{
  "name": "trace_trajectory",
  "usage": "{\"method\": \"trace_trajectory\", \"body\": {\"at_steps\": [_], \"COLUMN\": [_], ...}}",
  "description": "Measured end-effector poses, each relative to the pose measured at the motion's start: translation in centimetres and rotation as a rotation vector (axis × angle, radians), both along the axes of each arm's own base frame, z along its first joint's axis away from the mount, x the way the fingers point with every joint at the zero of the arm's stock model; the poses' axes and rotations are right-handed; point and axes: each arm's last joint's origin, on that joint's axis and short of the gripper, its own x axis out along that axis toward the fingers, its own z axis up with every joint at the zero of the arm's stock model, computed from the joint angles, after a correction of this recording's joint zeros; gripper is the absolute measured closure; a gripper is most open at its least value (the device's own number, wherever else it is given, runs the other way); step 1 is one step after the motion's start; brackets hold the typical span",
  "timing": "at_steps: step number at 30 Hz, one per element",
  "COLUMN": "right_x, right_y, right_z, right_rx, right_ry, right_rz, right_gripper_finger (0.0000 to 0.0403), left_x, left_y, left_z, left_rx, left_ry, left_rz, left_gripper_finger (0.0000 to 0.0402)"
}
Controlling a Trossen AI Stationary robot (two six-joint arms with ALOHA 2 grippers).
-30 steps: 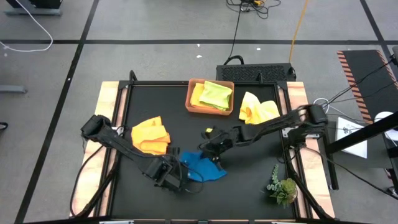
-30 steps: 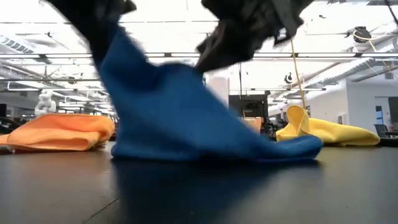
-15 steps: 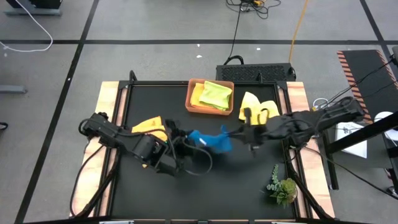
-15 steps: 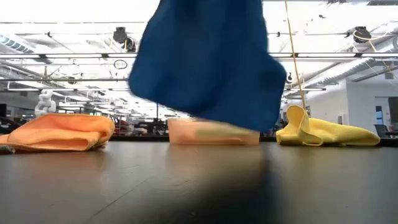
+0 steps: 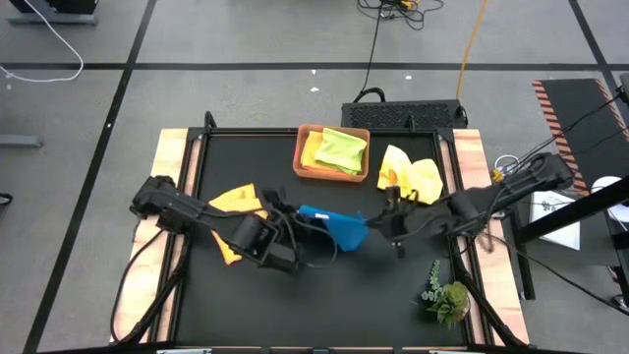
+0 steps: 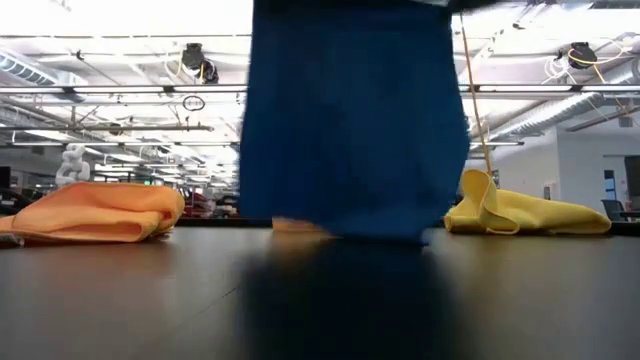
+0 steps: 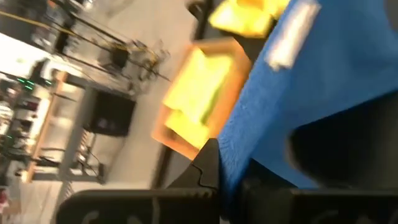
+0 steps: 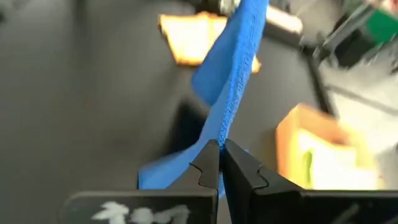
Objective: Fold microfiber towels
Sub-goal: Fold the blue microfiber towel
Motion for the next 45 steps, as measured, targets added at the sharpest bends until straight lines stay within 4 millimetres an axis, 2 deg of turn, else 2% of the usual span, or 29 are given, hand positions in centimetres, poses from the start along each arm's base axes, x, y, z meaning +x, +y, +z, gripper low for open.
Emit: {"method": "trace_trajectory", "body": {"at_steps": [4,8,12,16,21,26,32,37,45], "right_x": [0.7,1.9,2.7,2.9,3.0,3.3,3.4,3.3,2.8], "right_y": [0.4,1.4,2.4,2.8,2.7,1.4,-0.1,1.5,4.3], "right_z": [-4.3,-8.2,-11.9,-14.4,-14.6,-13.7,-14.5,-15.3,-16.7], "right_rx": [0.044,0.215,0.405,0.605,0.627,0.522,0.445,0.445,0.442], "right_ry": [0.1,0.114,0.107,0.242,0.262,0.157,0.209,0.244,0.278], "right_rz": [-0.023,0.082,0.2,0.309,0.305,0.208,0.138,0.249,0.307], "right_gripper_finger": [0.0403,0.0403,0.0393,0.037,0.0341,0.0312,0.0279,0.0267,0.0266], "left_x": [0.1,-0.5,-1.3,-2.1,-2.5,-2.5,-2.3,-2.3,-1.8], "left_y": [-0.5,-1.6,-3.0,-4.3,-5.3,-5.5,-5.6,-5.5,-4.5], "left_z": [-5.0,-9.2,-11.8,-13.5,-14.2,-14.3,-14.3,-14.3,-14.3], "left_rx": [-0.117,-0.24,-0.339,-0.4,-0.445,-0.461,-0.462,-0.448,-0.448], "left_ry": [0.079,0.127,0.145,0.166,0.156,0.131,0.123,0.119,0.115], "left_rz": [-0.01,-0.054,-0.106,-0.176,-0.222,-0.221,-0.233,-0.233,-0.204], "left_gripper_finger": [0.0398,0.0396,0.0399,0.0394,0.0398,0.0392,0.0394,0.0397,0.0396]}}
